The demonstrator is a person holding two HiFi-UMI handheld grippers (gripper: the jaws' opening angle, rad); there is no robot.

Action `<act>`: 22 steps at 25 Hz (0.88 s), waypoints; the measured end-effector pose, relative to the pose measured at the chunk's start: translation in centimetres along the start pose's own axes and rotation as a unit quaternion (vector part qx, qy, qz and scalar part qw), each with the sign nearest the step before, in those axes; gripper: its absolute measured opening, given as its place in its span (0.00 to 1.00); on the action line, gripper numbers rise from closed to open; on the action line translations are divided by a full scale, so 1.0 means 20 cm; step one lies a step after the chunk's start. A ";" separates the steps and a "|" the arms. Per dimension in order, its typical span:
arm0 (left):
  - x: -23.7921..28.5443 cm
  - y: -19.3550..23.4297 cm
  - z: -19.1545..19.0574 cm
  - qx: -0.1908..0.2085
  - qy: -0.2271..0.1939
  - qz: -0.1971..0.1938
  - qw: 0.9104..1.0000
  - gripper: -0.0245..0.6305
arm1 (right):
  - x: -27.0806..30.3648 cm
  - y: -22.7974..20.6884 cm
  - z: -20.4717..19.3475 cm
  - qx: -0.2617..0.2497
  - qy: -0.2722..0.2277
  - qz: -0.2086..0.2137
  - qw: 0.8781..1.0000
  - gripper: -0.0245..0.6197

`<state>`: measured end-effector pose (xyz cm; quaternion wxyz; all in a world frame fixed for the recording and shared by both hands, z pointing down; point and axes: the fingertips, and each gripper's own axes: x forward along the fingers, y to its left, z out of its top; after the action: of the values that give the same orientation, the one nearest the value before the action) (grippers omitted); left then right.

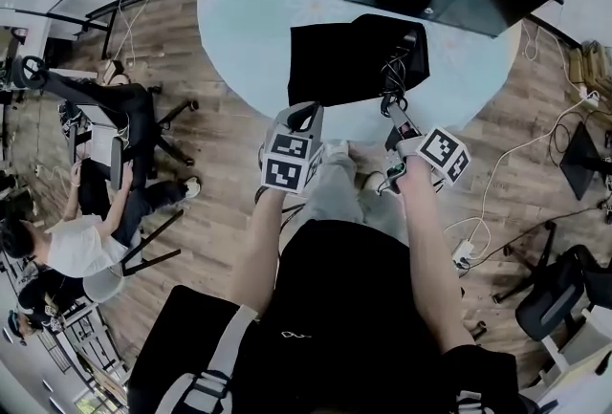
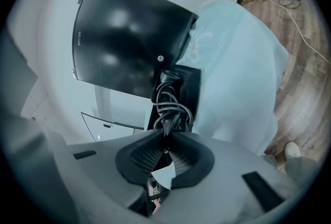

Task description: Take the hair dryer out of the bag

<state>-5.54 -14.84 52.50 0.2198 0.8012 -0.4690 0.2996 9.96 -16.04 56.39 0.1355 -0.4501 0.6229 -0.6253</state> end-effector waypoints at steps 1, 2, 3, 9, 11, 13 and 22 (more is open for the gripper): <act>0.00 0.01 0.00 -0.001 0.001 0.001 1.000 0.04 | 0.00 -0.01 0.00 -0.003 0.002 -0.004 1.000 0.09; 0.01 0.01 -0.01 -0.002 0.003 0.001 1.000 0.04 | -0.01 -0.02 0.00 -0.005 0.000 -0.006 1.000 0.09; 0.01 0.02 -0.02 -0.003 0.005 0.000 1.000 0.04 | -0.02 -0.03 0.02 -0.005 -0.007 -0.007 1.000 0.08; 0.03 -0.02 -0.05 0.000 0.013 -0.013 1.000 0.04 | -0.12 -0.10 0.10 0.026 -0.067 -0.010 0.997 0.07; 0.04 -0.06 -0.05 0.007 0.015 -0.019 1.000 0.04 | -0.15 -0.11 0.11 0.037 -0.081 -0.002 0.996 0.07; 0.05 -0.10 -0.04 0.014 0.014 -0.025 1.000 0.04 | -0.18 -0.10 0.10 0.026 -0.071 0.007 0.997 0.07; 0.06 -0.16 -0.04 0.022 0.014 -0.032 0.999 0.04 | -0.20 -0.22 -0.02 -0.269 0.065 -0.147 0.950 0.39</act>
<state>-2.51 -13.59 53.60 0.2181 0.8161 -0.4334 0.3140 13.67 -12.11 58.94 -0.1249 -0.5145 0.7024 -0.4758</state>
